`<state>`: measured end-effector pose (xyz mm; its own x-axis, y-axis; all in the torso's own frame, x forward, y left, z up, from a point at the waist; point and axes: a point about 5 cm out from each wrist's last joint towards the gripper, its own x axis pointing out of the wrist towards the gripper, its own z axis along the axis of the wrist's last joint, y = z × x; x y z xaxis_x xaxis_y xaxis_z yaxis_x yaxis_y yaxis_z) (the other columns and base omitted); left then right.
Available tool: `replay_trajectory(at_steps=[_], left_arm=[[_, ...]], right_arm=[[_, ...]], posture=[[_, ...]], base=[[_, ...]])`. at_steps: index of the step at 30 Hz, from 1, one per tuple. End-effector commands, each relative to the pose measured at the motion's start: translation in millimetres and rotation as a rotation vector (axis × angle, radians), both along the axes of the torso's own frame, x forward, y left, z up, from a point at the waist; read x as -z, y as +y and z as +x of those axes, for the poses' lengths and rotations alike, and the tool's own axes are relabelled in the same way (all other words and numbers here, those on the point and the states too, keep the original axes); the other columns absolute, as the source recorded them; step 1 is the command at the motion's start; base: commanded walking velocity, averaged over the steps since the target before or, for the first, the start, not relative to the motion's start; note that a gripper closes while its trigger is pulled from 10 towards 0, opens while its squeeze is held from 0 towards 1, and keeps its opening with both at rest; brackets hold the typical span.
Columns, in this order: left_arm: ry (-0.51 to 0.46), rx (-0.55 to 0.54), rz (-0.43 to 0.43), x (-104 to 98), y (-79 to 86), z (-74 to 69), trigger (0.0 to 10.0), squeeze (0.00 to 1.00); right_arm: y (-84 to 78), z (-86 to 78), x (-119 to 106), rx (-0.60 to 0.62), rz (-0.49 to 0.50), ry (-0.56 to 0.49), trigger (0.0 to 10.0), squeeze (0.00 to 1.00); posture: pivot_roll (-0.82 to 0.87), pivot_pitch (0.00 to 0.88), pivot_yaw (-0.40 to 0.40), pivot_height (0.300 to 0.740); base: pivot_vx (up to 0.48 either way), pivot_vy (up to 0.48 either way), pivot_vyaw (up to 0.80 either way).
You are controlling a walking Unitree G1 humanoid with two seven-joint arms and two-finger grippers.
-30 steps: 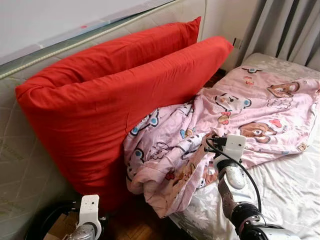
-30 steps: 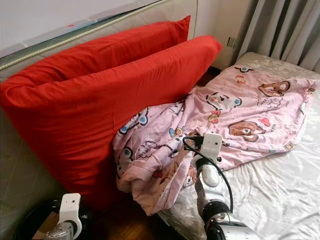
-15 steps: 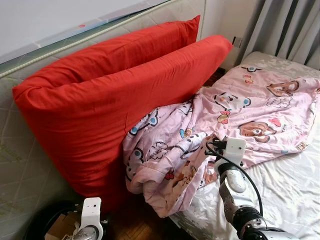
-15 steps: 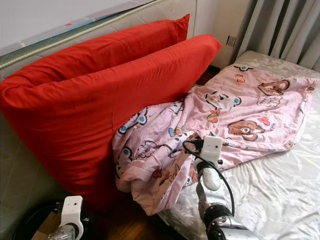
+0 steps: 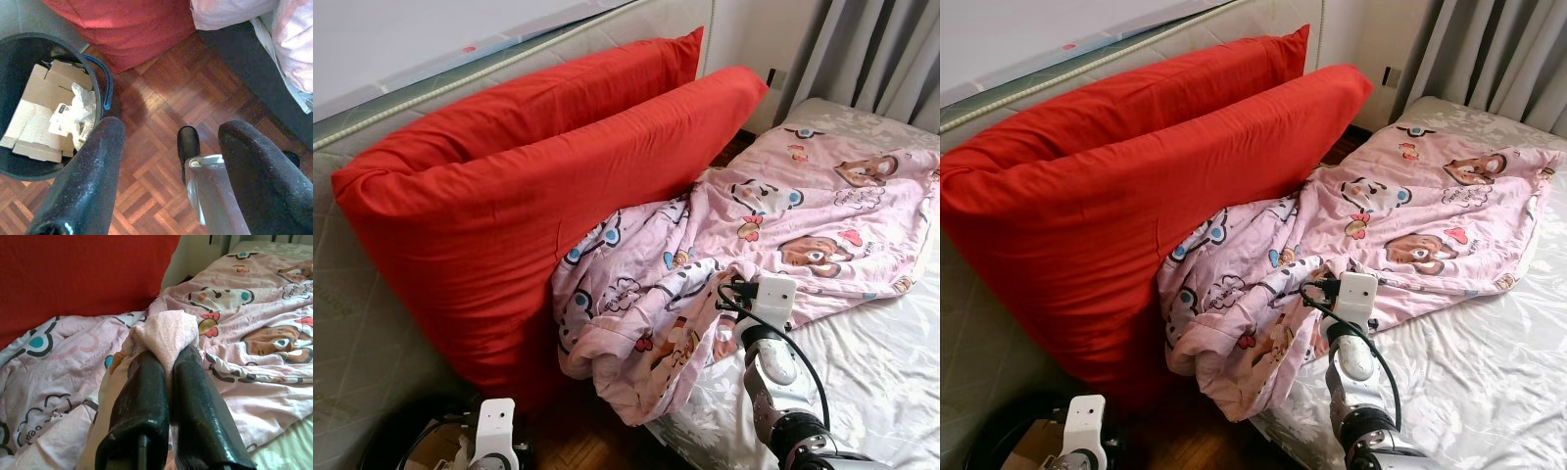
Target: Clean up the room
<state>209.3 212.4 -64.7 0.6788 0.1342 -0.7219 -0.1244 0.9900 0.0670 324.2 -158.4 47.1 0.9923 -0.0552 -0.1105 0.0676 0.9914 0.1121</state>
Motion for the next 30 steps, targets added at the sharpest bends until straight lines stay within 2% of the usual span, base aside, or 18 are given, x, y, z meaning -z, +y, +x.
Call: replay_trajectory(at_steps=[1, 16, 30], left_arm=[[0.03, -0.004, 0.0, 4.8, 3.0, -9.4, 10.0, 0.0], [0.036, -0.002, 0.002, 6.2, 4.7, -12.9, 10.0, 0.0], [0.031, -0.012, -0.001, 6.0, 5.3, -12.8, 10.0, 0.0]], right_arm=[[2.2, -2.7, 2.5, -0.011, -0.012, 0.0, 10.0, 0.0], [2.9, -6.5, 6.9, -0.013, -0.016, 0.012, 10.0, 0.0], [3.7, -6.8, 7.2, -0.016, -0.018, 0.014, 10.0, 0.0]], posture=[[0.02, 0.121, 0.031, 0.74], [0.02, 0.112, 0.032, 0.74], [0.03, 0.149, 0.032, 0.74]], base=[[0.0, 0.0, 0.0], [0.0, 0.0, 0.0], [0.0, 0.0, 0.0]])
